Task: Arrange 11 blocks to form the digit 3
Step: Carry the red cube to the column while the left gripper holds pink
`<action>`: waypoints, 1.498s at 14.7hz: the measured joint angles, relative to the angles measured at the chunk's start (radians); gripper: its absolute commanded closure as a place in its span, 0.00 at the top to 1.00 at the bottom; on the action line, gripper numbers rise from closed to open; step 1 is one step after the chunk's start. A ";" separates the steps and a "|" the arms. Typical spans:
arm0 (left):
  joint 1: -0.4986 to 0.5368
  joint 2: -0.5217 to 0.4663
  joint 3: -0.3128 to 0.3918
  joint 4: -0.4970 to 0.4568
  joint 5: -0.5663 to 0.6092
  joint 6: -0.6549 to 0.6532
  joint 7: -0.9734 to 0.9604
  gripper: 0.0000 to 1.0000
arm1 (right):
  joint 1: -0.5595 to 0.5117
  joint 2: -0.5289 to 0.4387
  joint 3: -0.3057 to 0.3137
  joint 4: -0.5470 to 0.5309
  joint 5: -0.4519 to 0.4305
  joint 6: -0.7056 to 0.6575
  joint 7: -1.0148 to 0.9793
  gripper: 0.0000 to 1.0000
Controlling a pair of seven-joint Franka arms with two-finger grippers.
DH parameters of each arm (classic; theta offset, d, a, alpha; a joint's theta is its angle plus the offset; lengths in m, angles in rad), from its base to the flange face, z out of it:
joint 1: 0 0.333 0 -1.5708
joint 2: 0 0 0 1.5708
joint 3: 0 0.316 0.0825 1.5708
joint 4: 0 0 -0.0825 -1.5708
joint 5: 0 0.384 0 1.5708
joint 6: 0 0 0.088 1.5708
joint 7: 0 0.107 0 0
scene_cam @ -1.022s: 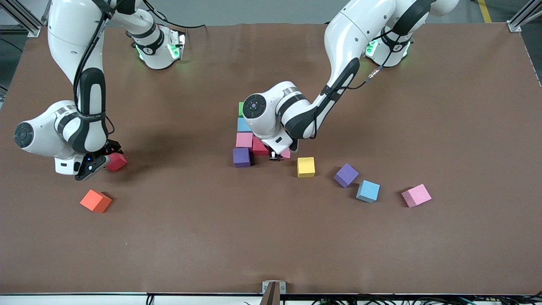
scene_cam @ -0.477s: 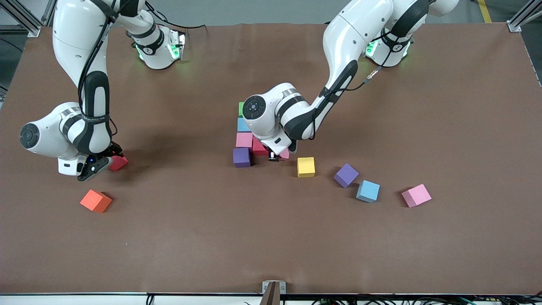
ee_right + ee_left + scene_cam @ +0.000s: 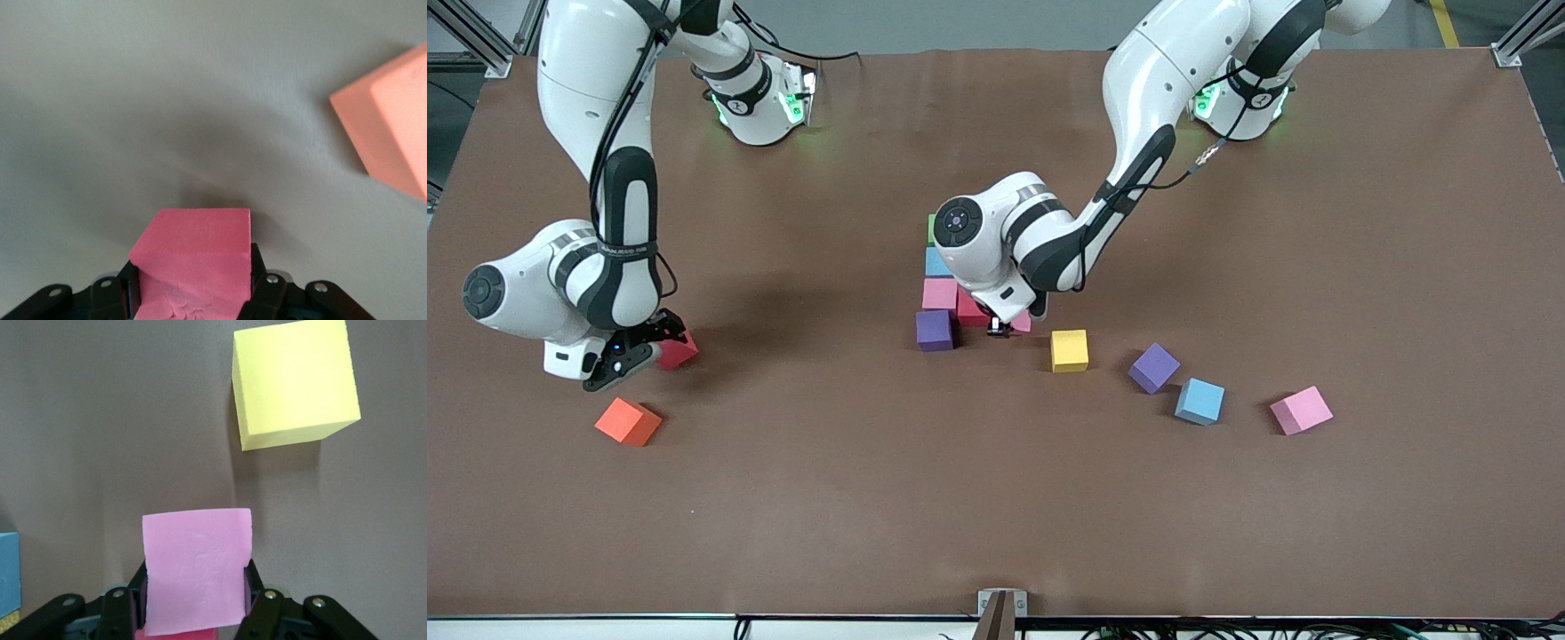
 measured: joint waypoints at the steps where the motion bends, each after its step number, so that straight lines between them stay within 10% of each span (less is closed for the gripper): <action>1: -0.001 0.000 0.000 0.000 0.000 0.003 0.000 0.12 | 0.004 0.000 0.000 0.027 0.000 -0.025 0.051 0.30; 10: -0.002 0.001 0.000 0.002 0.000 0.014 0.000 0.16 | 0.192 -0.001 0.005 0.170 0.002 -0.057 0.581 0.30; 14: -0.002 0.002 0.000 0.002 0.000 0.015 0.000 0.57 | 0.257 -0.001 0.047 0.248 0.003 -0.057 0.902 0.30; 16: -0.002 0.002 0.000 0.002 0.000 0.015 0.000 1.00 | 0.263 0.000 0.095 0.298 0.003 -0.055 1.047 0.30; 22: -0.002 0.007 0.002 0.002 0.000 0.023 0.000 1.00 | 0.234 0.027 0.198 0.367 0.003 -0.043 1.349 0.30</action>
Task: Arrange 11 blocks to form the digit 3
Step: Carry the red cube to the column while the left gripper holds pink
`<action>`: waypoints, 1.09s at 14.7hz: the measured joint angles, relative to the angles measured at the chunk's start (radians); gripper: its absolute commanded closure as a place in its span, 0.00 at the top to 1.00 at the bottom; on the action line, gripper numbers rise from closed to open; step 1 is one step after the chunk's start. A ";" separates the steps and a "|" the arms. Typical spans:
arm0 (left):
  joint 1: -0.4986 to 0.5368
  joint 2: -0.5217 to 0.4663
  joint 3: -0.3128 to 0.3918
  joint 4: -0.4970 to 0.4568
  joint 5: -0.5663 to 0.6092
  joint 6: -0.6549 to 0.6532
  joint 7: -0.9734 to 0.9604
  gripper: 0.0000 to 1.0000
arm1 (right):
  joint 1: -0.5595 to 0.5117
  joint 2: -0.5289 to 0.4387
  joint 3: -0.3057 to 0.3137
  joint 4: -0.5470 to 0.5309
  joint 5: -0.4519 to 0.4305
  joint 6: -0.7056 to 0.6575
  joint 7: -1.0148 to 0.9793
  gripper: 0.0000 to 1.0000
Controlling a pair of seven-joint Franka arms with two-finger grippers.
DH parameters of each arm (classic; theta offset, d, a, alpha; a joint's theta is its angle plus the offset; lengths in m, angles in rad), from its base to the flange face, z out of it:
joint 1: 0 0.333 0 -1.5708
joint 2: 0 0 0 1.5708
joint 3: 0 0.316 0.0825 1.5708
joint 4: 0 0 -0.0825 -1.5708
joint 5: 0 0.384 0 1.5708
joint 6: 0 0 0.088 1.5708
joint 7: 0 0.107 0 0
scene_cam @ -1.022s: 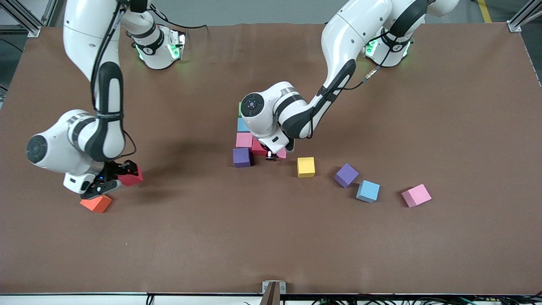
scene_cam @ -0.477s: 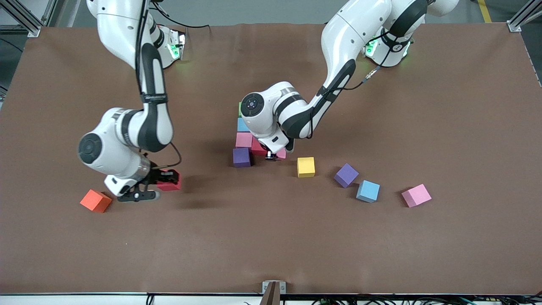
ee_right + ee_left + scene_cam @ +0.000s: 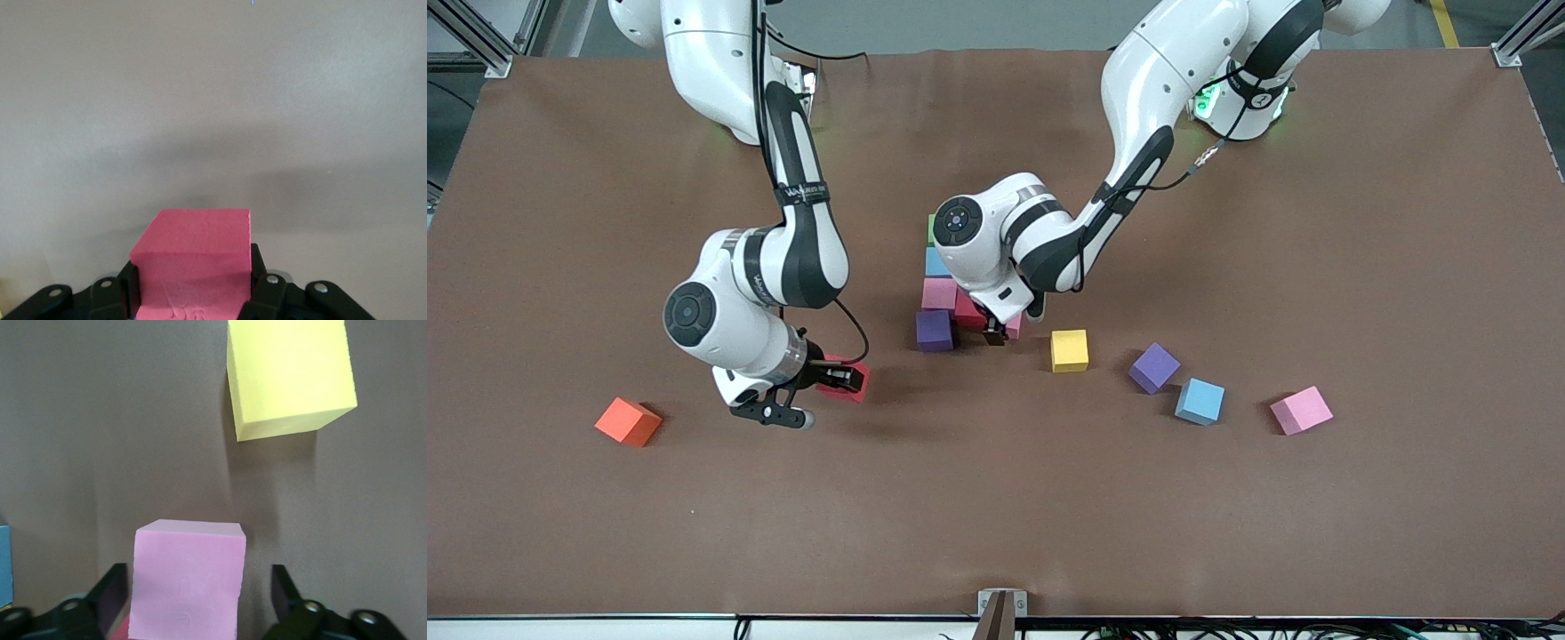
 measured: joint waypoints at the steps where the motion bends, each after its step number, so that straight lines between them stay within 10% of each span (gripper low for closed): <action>1: 0.000 0.000 0.000 0.000 0.000 0.000 0.000 1.00 | -0.003 0.008 0.008 0.012 0.000 0.001 0.039 0.30; 16: 0.007 0.001 0.001 0.000 -0.055 0.000 -0.010 1.00 | 0.006 0.080 0.135 0.062 -0.003 0.156 0.284 0.30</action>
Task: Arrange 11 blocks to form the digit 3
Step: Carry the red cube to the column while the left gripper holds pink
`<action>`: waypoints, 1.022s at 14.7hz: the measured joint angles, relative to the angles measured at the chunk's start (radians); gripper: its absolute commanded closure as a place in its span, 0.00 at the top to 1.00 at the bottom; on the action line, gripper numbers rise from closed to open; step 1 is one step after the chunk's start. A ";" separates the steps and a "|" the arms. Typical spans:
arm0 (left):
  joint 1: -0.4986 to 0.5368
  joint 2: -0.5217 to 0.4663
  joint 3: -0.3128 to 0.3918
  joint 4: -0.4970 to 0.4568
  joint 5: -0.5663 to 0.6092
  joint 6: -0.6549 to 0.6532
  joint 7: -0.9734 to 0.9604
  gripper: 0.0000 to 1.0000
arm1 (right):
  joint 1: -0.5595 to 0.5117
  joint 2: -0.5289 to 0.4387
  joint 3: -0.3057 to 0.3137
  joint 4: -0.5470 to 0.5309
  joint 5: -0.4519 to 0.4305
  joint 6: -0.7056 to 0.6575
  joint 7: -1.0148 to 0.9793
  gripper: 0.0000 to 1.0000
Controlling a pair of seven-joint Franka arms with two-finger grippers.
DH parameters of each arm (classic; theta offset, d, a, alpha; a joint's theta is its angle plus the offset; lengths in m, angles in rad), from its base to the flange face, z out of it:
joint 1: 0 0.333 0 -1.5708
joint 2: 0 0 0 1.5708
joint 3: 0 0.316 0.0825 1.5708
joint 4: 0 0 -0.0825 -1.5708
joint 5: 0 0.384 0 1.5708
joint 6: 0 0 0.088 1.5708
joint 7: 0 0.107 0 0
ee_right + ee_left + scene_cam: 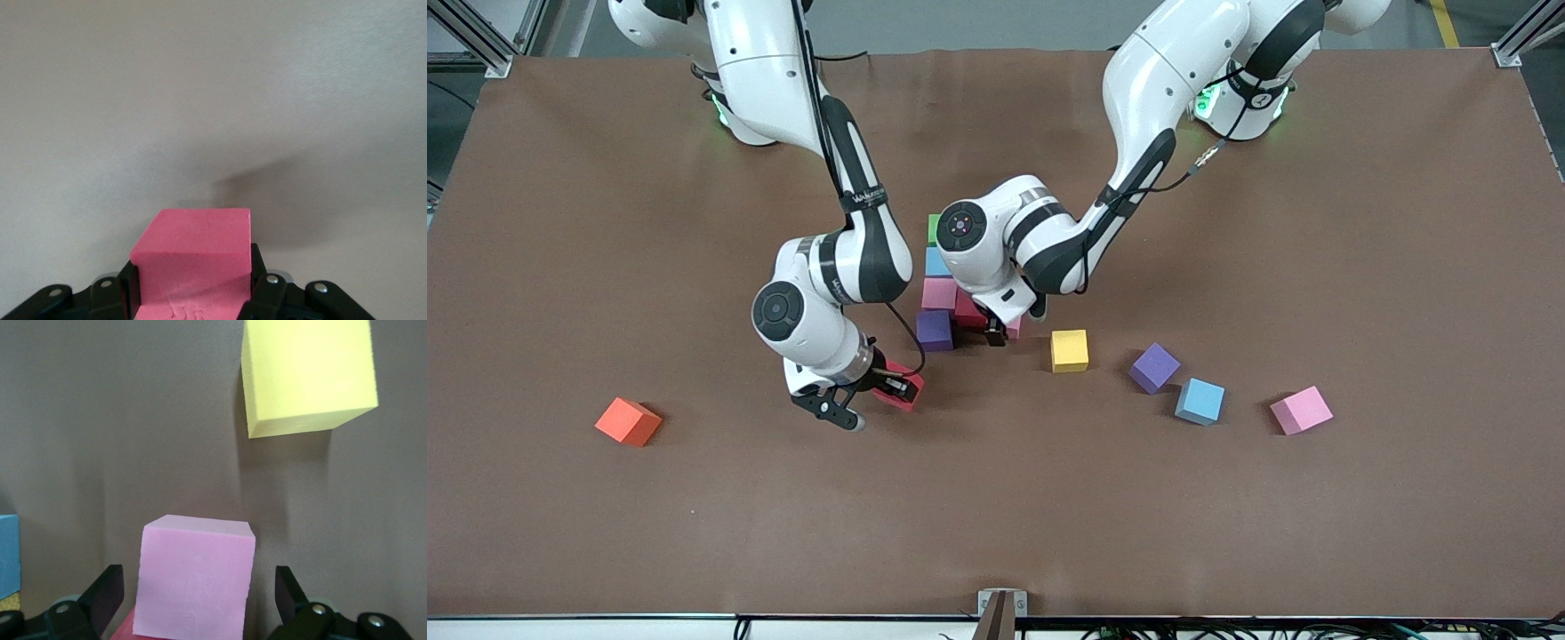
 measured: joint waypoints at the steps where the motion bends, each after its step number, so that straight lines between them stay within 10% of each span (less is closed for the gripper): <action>1: 0.001 0.000 0.000 0.000 -0.015 0.000 0.000 1.00 | 0.001 0.004 0.003 0.010 -0.008 0.000 0.001 0.30; 15: 0.041 0.000 0.001 0.001 -0.097 0.001 -0.005 1.00 | 0.002 0.057 0.073 0.089 -0.196 -0.001 -0.033 0.30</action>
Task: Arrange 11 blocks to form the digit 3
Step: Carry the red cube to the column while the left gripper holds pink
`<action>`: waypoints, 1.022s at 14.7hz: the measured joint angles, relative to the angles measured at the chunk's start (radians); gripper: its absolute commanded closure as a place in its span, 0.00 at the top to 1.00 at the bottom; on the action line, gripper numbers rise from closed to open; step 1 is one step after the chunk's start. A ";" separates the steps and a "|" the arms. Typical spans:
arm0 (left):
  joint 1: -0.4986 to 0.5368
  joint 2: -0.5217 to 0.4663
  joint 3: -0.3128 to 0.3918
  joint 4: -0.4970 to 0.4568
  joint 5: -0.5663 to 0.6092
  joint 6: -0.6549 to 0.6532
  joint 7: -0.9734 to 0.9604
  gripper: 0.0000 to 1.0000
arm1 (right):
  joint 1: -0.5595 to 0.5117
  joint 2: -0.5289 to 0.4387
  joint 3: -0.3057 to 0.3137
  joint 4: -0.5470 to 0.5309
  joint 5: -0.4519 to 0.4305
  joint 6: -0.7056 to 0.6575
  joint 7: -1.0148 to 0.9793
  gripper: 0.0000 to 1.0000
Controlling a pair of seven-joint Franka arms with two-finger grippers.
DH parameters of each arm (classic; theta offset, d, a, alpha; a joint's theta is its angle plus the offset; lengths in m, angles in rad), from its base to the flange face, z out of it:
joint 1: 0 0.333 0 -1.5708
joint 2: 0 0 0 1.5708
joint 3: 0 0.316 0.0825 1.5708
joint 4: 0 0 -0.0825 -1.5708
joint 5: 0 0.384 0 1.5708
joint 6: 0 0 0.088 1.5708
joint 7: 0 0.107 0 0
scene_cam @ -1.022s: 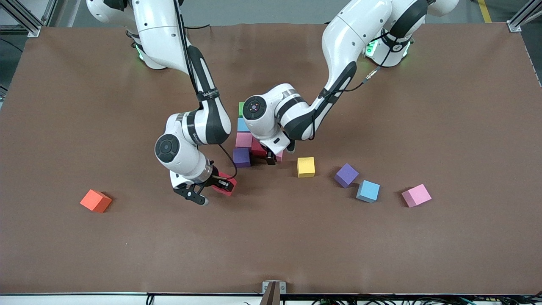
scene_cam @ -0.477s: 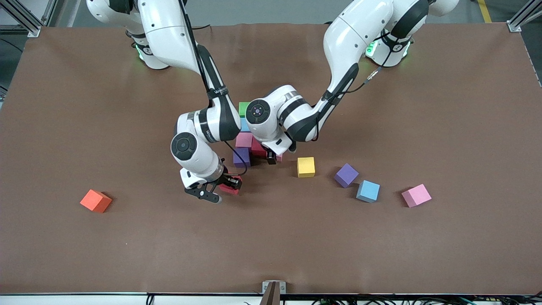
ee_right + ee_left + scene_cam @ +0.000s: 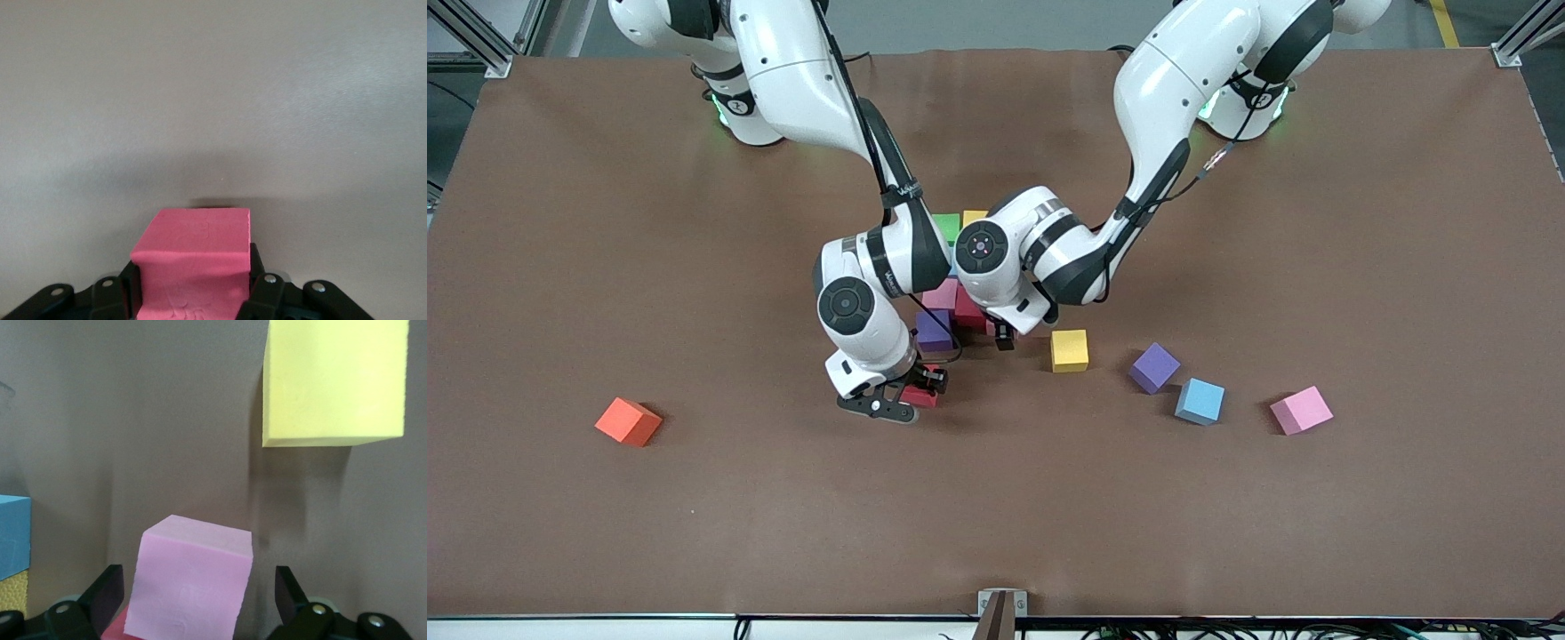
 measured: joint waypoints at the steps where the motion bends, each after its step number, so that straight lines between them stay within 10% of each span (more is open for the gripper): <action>1: 0.000 0.000 0.000 0.000 -0.004 0.000 0.000 1.00 | -0.002 0.000 0.001 0.000 0.000 0.000 -0.011 0.30; 15: -0.005 0.001 -0.001 -0.002 -0.076 0.000 -0.022 1.00 | -0.020 0.000 0.042 0.003 0.000 -0.002 -0.038 0.30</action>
